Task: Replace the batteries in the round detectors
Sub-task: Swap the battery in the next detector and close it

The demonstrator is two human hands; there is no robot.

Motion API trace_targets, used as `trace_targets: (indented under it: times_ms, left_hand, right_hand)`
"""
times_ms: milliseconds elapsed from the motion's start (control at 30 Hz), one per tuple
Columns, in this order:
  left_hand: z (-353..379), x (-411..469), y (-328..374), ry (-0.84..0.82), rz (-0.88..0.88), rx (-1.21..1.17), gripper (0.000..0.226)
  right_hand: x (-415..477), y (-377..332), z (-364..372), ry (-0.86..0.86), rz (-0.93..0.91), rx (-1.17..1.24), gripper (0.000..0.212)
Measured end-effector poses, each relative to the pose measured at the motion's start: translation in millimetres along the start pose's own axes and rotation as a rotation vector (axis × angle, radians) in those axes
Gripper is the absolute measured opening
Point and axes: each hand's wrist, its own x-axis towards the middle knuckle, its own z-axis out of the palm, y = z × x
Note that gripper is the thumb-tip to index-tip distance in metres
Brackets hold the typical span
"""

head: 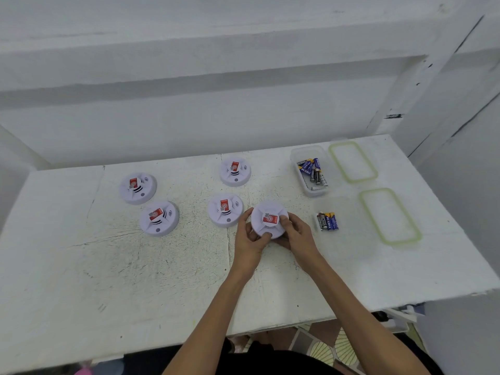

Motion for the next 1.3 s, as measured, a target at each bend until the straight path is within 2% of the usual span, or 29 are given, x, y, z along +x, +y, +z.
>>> trace_targets:
  times_ms: [300, 400, 533, 700, 1300]
  left_hand:
    - [-1, -1, 2, -0.002, -0.003, 0.023, 0.070]
    - [-3, 2, 3, 0.022, -0.037, -0.014, 0.055]
    - [-9, 10, 6, 0.039, -0.184, -0.245, 0.036]
    - [-7, 8, 2, 0.082, -0.175, -0.239, 0.036]
    - [-10, 8, 1, 0.064, -0.152, -0.268, 0.033]
  right_hand:
    - [-1, 1, -1, -0.009, 0.002, 0.005, 0.027]
    - [-1, 1, -1, -0.025, 0.003, 0.001, 0.030]
    - [0, 2, -1, -0.030, -0.001, -0.012, 0.030]
    - [0, 2, -1, -0.032, -0.003, -0.018, 0.029]
    - [0, 2, 0, -0.021, -0.009, -0.037, 0.030]
